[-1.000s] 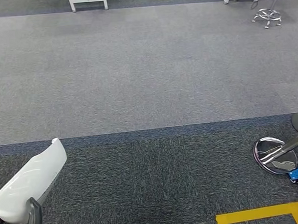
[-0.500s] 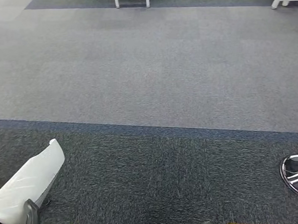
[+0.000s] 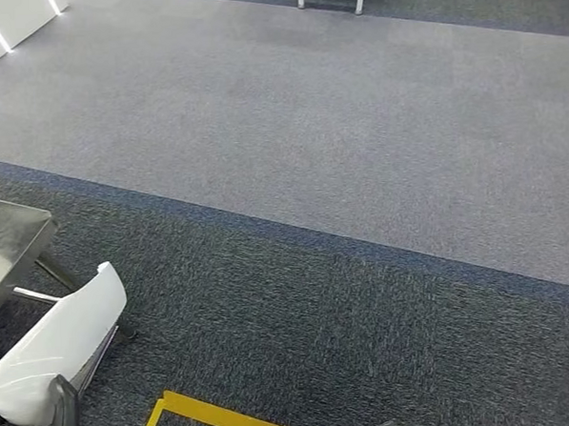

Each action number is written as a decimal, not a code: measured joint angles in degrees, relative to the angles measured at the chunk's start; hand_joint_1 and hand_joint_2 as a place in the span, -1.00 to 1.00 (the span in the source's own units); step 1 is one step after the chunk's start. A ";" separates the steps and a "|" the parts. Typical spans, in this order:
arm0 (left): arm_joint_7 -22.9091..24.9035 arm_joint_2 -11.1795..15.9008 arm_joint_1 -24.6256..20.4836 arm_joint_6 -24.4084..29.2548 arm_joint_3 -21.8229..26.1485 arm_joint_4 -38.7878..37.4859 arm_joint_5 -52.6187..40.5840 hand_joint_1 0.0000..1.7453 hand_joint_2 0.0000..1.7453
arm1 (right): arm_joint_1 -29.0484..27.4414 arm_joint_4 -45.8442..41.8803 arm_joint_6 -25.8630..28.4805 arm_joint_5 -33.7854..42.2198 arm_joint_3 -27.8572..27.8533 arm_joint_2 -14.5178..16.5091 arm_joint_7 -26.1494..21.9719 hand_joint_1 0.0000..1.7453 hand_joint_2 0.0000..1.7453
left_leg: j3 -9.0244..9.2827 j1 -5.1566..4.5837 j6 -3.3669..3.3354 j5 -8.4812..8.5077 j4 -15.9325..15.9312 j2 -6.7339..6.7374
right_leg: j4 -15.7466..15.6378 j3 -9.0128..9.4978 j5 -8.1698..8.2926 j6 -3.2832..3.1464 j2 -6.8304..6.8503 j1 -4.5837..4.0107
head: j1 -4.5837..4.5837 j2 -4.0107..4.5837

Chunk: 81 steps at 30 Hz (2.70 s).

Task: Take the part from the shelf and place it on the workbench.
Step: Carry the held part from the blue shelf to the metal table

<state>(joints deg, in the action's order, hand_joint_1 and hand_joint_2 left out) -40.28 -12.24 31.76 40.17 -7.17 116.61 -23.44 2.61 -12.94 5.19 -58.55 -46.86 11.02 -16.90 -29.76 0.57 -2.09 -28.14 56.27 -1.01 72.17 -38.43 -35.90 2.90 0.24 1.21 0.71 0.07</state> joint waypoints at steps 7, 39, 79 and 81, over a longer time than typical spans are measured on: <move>0.00 -0.07 -0.02 0.00 0.03 0.06 -0.16 1.00 1.00 | -0.12 0.00 0.10 -0.58 -0.01 0.00 -0.02 -1.00 -1.00 | -1.30 -0.35 1.01 1.20 0.35 -5.26 | -16.17 10.21 6.00 -1.86 -5.44 -0.26 | -0.03 0.00; 0.00 -1.77 0.14 0.00 1.51 1.67 -1.59 1.00 1.00 | -0.58 -0.04 0.19 -2.87 -0.02 0.49 -0.10 -1.00 -1.00 | -2.60 -0.34 1.36 1.79 0.80 -6.47 | -16.05 9.74 5.93 -1.18 -5.95 -0.05 | -0.26 0.00; 0.00 -7.78 -2.19 0.00 14.05 10.50 -0.74 1.00 1.00 | -0.48 -0.04 0.63 -5.91 -0.83 1.54 0.15 -1.00 -1.00 | -8.91 -0.04 3.04 -4.01 15.05 0.73 | -16.17 9.86 5.96 -2.98 3.29 -0.23 | -0.78 0.00; 0.00 -7.77 -2.35 -0.01 14.55 11.04 -1.35 1.00 1.00 | -0.40 -0.04 0.65 -6.09 -0.83 1.59 0.17 -1.00 -1.00 | -4.57 -0.27 2.74 -0.38 6.93 3.20 | -16.15 10.30 5.55 -2.60 4.59 -0.37 | -0.78 0.00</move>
<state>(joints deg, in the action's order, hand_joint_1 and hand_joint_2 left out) -40.28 -20.01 29.41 40.17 7.37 127.66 -24.79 2.20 -12.98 5.84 -64.64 -47.69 12.61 -16.72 -34.32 0.30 0.65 -28.52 63.20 2.19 56.01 -28.14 -30.35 0.31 4.83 0.84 -0.07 0.07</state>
